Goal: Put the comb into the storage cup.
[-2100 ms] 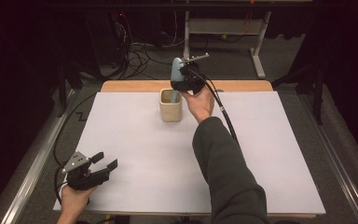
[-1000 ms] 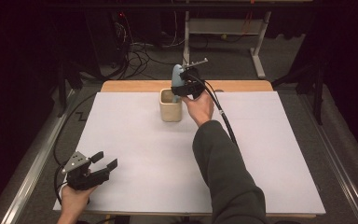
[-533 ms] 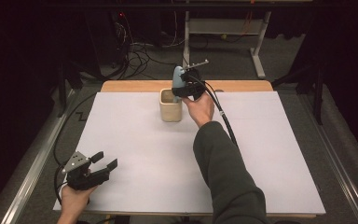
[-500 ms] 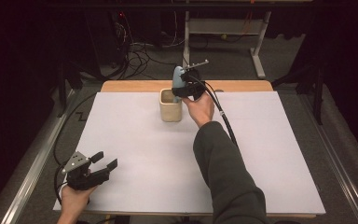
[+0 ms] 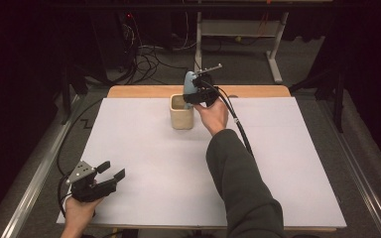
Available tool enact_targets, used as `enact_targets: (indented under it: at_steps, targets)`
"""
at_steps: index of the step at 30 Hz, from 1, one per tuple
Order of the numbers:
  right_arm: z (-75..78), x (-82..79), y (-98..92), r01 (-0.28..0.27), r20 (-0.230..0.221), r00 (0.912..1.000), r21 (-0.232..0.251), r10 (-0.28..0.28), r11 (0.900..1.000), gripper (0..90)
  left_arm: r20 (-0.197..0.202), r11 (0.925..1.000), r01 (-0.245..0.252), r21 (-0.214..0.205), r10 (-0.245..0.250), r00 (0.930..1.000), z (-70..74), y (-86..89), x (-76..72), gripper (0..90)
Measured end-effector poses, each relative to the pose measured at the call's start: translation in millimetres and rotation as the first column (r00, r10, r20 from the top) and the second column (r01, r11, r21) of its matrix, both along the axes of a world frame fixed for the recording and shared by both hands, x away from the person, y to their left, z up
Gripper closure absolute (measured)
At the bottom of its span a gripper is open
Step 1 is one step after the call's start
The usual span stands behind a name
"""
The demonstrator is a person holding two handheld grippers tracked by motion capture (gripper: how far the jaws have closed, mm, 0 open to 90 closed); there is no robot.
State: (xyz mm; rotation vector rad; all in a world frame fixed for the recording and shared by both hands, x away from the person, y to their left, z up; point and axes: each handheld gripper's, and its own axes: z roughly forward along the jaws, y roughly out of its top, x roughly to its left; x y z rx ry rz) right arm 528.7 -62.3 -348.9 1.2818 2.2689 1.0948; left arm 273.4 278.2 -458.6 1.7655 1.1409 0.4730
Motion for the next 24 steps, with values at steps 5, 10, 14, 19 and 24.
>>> enact_targets:
  at_steps: [5, 10, 14, 19, 24]
  targets:
    - [-0.3, 0.3, -1.2, 0.0, -0.002, 1.0, 0.006, 0.0, 1.0, 50.6, -0.001, 1.0, 0.0, 0.0, 0.0, 1.0, -0.1, 0.1, 0.1, 32.3]
    - [-0.9, 0.4, -3.4, -0.001, -0.009, 1.0, 0.016, 0.001, 0.9999, 50.2, -0.004, 1.0, 0.0, 0.001, 0.0, 1.0, -0.1, -0.4, 0.0, 32.3]
    - [-1.9, 0.2, -7.3, 0.005, -0.015, 0.9999, 0.031, -0.004, 0.9995, 49.9, -0.005, 1.0, 0.0, 0.001, 0.0, 1.0, -0.1, -0.3, 0.2, 32.3]
    - [-2.9, 0.3, -10.2, 0.011, -0.014, 0.9998, 0.04, -0.01, 0.9991, 49.3, -0.003, 1.0, -0.001, 0.001, 0.001, 1.0, -0.1, 0.7, 0.4, 32.3]
    - [-2.1, -0.8, -10.6, 0.014, -0.008, 0.9999, 0.024, -0.014, 0.9996, 47.4, -0.002, 1.0, -0.001, 0.002, 0.001, 1.0, -0.2, 0.3, 0.6, 32.2]
